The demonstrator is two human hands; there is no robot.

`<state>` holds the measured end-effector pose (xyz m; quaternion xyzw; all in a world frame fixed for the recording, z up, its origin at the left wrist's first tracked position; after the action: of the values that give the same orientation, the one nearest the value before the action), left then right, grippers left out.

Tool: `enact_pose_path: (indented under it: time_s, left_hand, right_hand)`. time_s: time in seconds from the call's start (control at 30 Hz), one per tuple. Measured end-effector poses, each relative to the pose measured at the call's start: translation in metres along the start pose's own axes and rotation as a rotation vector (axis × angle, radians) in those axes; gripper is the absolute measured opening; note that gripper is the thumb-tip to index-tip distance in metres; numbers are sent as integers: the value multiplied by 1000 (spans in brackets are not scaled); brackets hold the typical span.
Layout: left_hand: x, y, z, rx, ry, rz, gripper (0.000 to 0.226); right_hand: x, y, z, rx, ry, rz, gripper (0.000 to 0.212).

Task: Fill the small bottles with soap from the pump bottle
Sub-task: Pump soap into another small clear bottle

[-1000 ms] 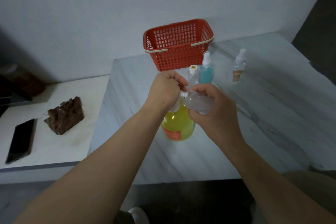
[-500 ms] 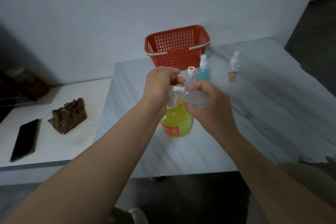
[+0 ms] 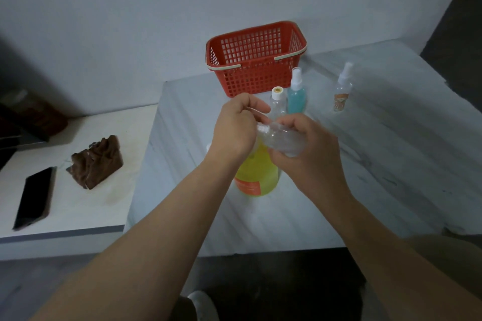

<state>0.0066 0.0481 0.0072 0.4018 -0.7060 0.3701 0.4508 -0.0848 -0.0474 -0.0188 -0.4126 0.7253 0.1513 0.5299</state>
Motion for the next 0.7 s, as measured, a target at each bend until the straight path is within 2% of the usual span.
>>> enact_pose_path:
  time_s: [0.43,0.7]
  left_hand:
    - [1,2,-1,-3,44,-76,38]
    - [10,0,-3,-43,66,-50,38]
  right_hand:
    - [-4,1,-3,0,5,11,27]
    - [-9,1,-5,39,31,-46,24]
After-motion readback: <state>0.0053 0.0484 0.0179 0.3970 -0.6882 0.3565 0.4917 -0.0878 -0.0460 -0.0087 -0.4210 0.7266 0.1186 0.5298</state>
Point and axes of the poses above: each hand's wrist, its own y-axis away from the middle knuckle, its own z-axis out of the palm, x = y × z, the point moved 5 cm from there along -y, towards the middle knuckle, and after that the axes turned 12 degrees about z, right-handed, at the moved point
